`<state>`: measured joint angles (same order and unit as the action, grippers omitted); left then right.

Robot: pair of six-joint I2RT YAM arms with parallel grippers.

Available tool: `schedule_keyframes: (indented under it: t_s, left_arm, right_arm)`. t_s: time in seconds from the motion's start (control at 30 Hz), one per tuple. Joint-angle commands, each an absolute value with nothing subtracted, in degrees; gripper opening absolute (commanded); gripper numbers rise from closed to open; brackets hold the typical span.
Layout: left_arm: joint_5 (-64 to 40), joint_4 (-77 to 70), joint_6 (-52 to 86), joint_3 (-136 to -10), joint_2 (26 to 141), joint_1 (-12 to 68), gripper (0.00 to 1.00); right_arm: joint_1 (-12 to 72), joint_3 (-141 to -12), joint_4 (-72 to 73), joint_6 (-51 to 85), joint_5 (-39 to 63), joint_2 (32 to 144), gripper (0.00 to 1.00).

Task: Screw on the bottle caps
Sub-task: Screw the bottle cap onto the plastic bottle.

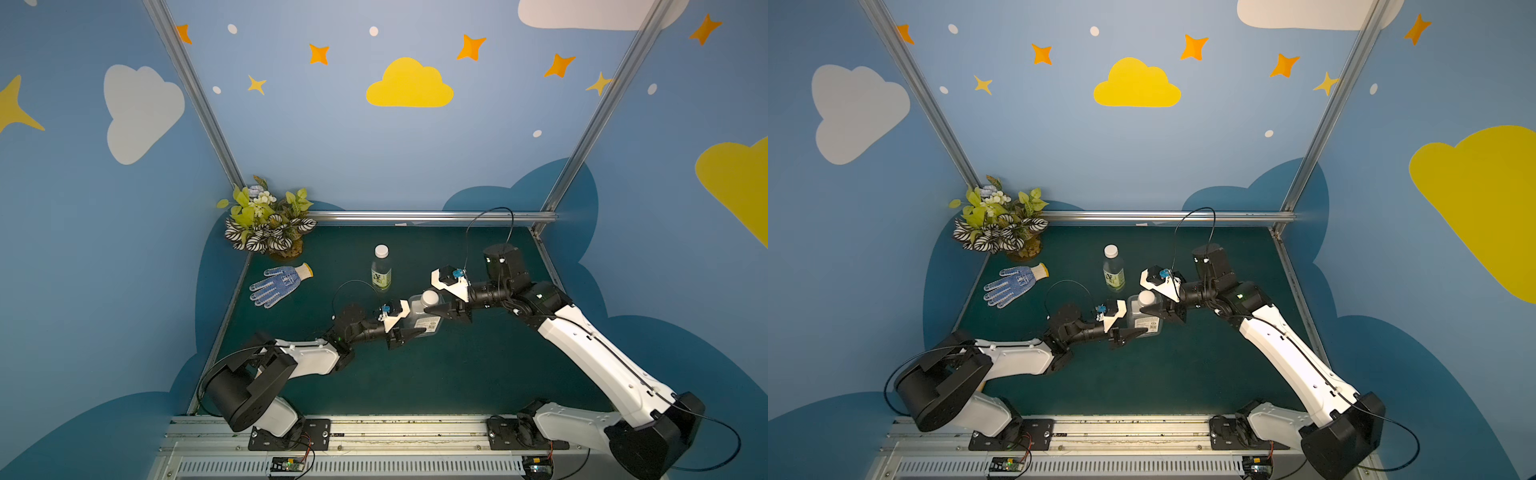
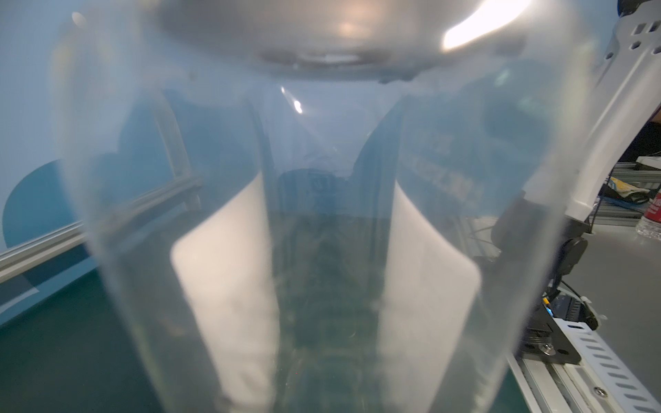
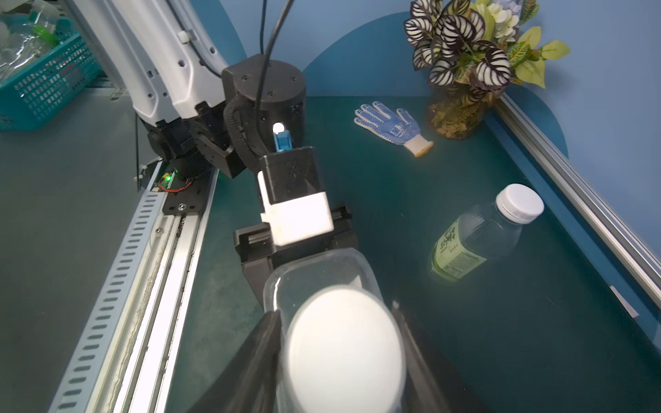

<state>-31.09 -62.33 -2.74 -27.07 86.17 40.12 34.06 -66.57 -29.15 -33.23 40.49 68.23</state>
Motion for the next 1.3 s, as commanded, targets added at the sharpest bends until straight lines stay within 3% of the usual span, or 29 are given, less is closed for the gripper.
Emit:
schedule_keyframes:
  t_s: [0.0,0.03,0.13,0.17,0.33,0.6,1.0,1.27]
  left_arm:
    - [-29.35,-65.73,-3.78,-27.16,83.82,40.12,0.26]
    - [-29.27,-65.52,-3.95,-27.16,83.97,40.13,0.26]
    - [-29.43,-65.36,-3.98,-26.98,84.44,40.16,0.26]
    - [-29.52,-65.33,-3.95,-26.92,84.69,40.15,0.26]
    - [-30.31,-65.89,-3.36,-26.72,85.23,40.16,0.26]
    - [-37.25,-65.64,-2.20,-26.67,85.34,40.11,0.26]
    - [-43.76,-64.92,-0.53,-28.58,86.20,40.06,0.26]
    - [-43.86,-64.67,-0.61,-28.85,86.39,39.92,0.26]
  right_arm:
    - [35.11,-64.04,-24.89,-26.95,33.40,67.06,0.60]
    - [35.24,-63.90,-24.87,-26.70,33.00,66.65,0.66]
    - [35.42,-63.55,-25.29,-27.05,32.15,64.87,0.95]
    - [35.36,-63.66,-25.60,-26.91,31.17,64.33,0.98]
    - [32.96,-66.01,-29.40,-29.61,32.83,62.18,0.98]
    - [28.03,-73.09,-44.16,-43.25,53.47,64.23,0.98]
    - [30.80,-79.14,-48.76,-47.95,56.72,72.10,0.76]
    - [31.86,-79.85,-49.49,-48.62,56.02,73.47,0.55]
